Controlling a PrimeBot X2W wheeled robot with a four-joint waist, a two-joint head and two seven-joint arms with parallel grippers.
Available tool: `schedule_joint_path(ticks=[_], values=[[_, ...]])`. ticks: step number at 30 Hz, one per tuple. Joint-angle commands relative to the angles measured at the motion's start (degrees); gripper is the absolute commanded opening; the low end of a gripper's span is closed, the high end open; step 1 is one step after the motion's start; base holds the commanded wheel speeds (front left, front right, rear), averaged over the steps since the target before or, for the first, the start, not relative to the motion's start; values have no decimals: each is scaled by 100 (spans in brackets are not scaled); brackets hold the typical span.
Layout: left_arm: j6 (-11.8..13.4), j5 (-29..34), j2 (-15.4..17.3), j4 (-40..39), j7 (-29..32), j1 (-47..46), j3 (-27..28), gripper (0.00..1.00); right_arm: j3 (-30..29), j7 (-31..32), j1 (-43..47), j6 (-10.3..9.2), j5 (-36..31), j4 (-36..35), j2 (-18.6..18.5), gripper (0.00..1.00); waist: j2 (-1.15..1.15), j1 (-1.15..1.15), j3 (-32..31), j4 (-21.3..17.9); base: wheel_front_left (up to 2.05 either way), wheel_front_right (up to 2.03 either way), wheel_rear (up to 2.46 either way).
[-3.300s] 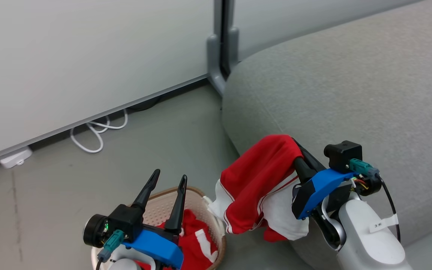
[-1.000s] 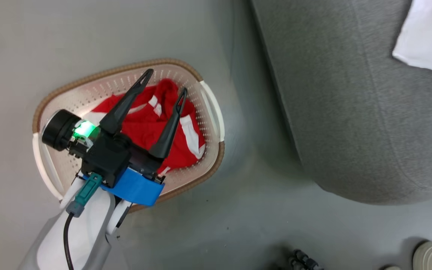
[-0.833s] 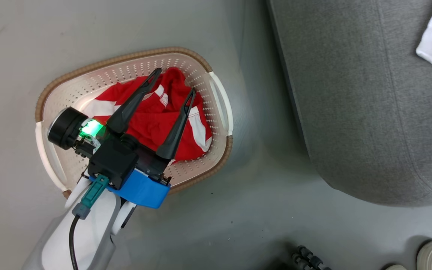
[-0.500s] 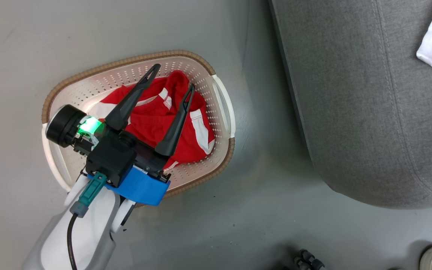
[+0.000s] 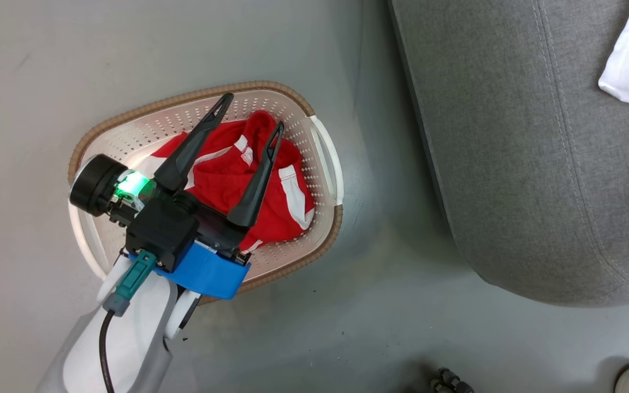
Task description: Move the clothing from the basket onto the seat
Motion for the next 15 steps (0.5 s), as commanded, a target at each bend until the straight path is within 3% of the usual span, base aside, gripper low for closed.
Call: schedule_joint_path(ticks=[1, 15], values=[[-8, -3, 5, 18, -16, -37, 20, 100, 23, -34, -95, 1, 35, 28, -52, 100, 0, 0, -9, 23, 0, 0, 0], [-9, -28, -91, 74, -16, -64, 66, 100, 89, -68, 33, 1, 56, 162, -126, 100, 0, 0, -146, 80, 0, 0, 0]])
